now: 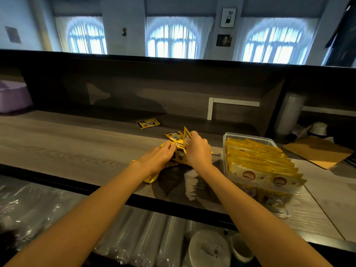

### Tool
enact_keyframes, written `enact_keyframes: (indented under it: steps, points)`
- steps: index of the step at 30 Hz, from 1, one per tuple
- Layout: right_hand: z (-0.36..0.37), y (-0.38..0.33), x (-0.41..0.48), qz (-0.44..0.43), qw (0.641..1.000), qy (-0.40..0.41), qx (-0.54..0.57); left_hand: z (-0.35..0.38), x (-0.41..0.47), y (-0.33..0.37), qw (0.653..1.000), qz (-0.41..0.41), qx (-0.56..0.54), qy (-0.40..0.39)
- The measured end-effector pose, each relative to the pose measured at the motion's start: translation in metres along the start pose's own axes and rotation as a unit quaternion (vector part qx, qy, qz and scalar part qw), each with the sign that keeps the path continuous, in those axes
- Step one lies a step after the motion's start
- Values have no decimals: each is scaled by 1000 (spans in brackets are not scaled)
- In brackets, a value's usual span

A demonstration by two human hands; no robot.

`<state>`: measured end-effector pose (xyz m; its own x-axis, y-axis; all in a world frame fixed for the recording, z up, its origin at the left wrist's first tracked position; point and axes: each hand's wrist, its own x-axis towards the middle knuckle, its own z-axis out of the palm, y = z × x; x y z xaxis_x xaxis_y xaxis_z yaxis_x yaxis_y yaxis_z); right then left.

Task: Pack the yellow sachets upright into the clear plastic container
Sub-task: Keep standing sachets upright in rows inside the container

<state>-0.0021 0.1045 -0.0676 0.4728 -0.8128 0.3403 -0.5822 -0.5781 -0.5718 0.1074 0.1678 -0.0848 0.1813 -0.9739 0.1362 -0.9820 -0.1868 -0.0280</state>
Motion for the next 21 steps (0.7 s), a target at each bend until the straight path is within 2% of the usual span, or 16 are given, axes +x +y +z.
enact_keyframes:
  steps: [2,4,10,16,18,21]
  points:
    - [-2,-4,9,48,994,22,95,-3,0,1,999,19,45,12]
    - [-6,-8,17,82,984,30,155,-7,3,2,996,0,80,38]
    - [-18,-13,37,149,957,17,247,-23,16,-9,982,-23,157,99]
    - [-36,-11,48,123,969,67,204,-58,24,-16,967,-133,-23,216]
    - [-44,-8,52,131,965,94,208,-67,23,-15,944,-170,-144,245]
    - [-59,2,63,178,941,117,262,-74,27,-10,899,-180,-281,284]
